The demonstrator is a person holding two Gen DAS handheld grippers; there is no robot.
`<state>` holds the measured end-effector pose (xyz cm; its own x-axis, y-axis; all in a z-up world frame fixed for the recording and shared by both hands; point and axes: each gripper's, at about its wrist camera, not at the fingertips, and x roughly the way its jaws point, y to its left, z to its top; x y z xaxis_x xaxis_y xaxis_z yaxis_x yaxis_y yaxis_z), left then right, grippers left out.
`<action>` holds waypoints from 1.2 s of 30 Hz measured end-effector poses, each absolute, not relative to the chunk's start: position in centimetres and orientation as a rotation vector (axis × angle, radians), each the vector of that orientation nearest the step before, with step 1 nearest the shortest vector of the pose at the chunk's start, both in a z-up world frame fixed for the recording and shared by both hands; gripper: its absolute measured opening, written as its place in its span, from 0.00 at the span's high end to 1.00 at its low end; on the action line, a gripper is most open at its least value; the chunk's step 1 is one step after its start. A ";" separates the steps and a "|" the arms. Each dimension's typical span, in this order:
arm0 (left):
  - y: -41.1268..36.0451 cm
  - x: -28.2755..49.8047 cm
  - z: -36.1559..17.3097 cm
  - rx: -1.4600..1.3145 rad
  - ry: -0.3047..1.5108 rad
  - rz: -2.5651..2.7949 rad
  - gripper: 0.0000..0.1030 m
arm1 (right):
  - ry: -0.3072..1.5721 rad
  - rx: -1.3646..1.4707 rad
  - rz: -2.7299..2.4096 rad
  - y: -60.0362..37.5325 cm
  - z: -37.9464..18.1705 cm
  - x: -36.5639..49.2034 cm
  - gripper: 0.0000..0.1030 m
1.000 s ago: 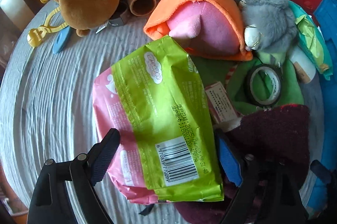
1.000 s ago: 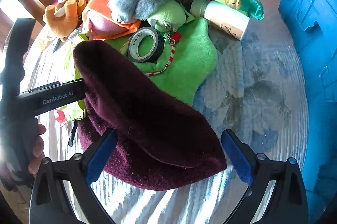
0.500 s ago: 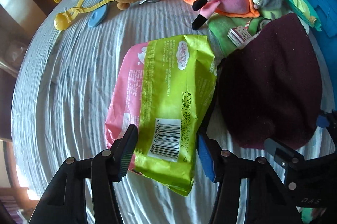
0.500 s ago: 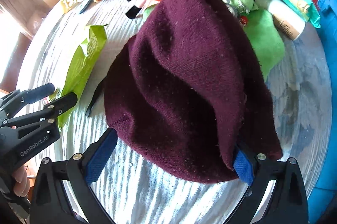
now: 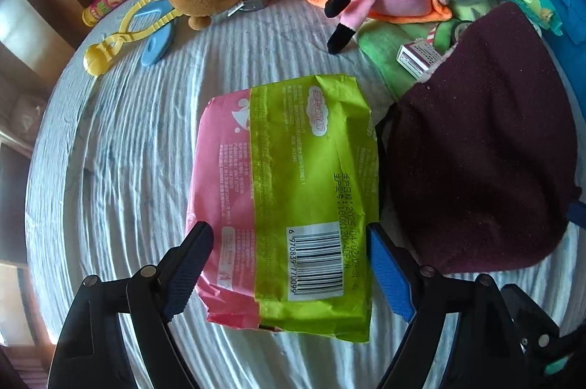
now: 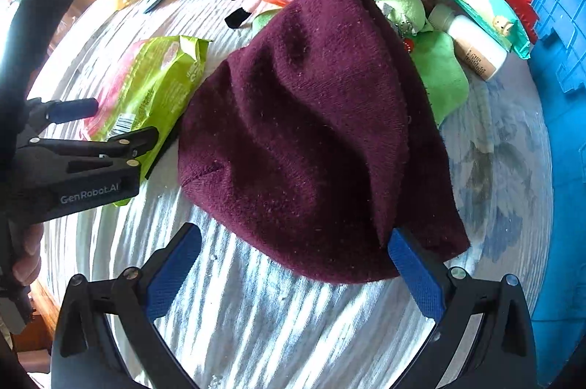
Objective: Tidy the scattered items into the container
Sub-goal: 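Close the left tool on the wipes pack while the right tool pinches the maroon hat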
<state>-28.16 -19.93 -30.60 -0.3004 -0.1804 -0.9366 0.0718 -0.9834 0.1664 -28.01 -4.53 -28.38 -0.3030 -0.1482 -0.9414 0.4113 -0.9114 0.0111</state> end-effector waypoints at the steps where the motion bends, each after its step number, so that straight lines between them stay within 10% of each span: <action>1: -19.8 -28.1 -30.7 1.751 -0.158 -2.413 0.18 | 0.335 1.589 -2.275 -4.7 -28.7 -28.1 0.00; 11: -20.7 -28.6 -31.0 1.714 -0.116 -2.431 0.05 | 0.376 1.505 -2.393 -6.0 -31.5 -29.3 0.00; 15: -20.8 -28.6 -30.8 1.685 -0.076 -2.448 0.29 | 0.342 1.521 -2.406 -6.2 -31.2 -29.9 0.02; 19: -20.3 -28.2 -29.7 1.684 -0.051 -2.485 0.60 | 0.261 1.485 -2.438 -5.8 -29.6 -29.6 0.51; 25: -20.3 -28.4 -29.8 1.679 -0.045 -2.484 0.55 | 0.299 1.488 -2.425 -6.4 -30.2 -30.6 0.35; 29: -20.4 -28.6 -30.0 1.674 -0.047 -2.479 0.19 | 0.331 1.464 -2.435 -7.0 -30.3 -30.9 0.18; 34: -20.5 -28.8 -30.3 1.668 -0.050 -2.472 0.19 | 0.312 1.472 -2.446 -6.5 -31.0 -31.9 0.00; 36: -20.5 -28.8 -30.4 1.666 -0.052 -2.469 0.35 | 0.237 1.510 -2.428 -5.5 -31.4 -32.6 0.06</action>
<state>-28.84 -20.48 -30.39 -0.3655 -0.1535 -0.9181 0.1150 -0.9862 0.1191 -32.64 -5.46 -31.45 -0.4192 -0.1422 -0.8967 0.3132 -0.9497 0.0042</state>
